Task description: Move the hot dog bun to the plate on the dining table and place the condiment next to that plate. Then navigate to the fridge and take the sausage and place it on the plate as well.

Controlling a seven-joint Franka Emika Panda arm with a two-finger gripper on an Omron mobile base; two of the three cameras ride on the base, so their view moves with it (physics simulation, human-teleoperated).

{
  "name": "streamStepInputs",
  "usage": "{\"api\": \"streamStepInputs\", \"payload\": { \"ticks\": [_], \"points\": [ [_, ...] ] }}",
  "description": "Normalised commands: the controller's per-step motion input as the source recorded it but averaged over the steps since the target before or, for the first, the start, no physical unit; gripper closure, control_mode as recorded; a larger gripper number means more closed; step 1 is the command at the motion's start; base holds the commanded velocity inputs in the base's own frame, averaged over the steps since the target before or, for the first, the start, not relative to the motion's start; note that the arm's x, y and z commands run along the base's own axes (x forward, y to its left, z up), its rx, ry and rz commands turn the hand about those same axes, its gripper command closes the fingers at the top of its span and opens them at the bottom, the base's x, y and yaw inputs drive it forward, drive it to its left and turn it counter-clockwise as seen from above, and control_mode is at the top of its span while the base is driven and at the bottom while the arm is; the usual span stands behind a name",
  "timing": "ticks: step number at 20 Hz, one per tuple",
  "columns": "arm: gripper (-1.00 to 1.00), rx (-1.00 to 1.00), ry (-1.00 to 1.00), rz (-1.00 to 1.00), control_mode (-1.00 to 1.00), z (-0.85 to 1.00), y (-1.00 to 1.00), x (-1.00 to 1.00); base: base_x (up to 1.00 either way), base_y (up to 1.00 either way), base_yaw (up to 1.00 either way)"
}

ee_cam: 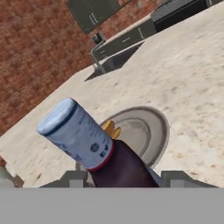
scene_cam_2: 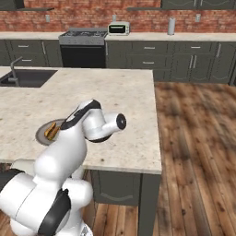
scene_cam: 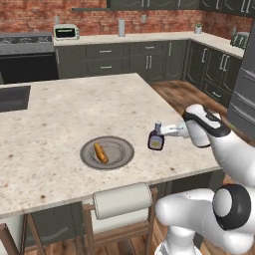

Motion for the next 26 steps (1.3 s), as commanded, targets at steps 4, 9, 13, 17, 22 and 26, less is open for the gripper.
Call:
{"api": "streamStepInputs", "payload": {
  "ticks": [4,9,13,17,22,26],
  "points": [
    [1.00,0.08,0.07,0.00,-1.00,-0.76,0.01,0.51,0.00,0.00,0.00],
    [1.00,0.02,-0.11,0.01,-1.00,-0.60,0.11,0.44,0.00,0.00,0.00],
    [1.00,0.00,-0.23,0.01,-1.00,-0.37,0.25,0.37,0.00,0.00,0.00],
    [1.00,0.00,-0.12,0.00,-1.00,-0.39,0.13,0.50,0.00,0.00,0.00],
    [1.00,0.00,-0.01,0.00,-1.00,-0.43,0.00,0.56,0.00,0.00,0.00],
    [1.00,0.00,0.00,0.00,-1.00,-0.38,0.00,0.37,0.00,0.00,0.00]
  ]
}}
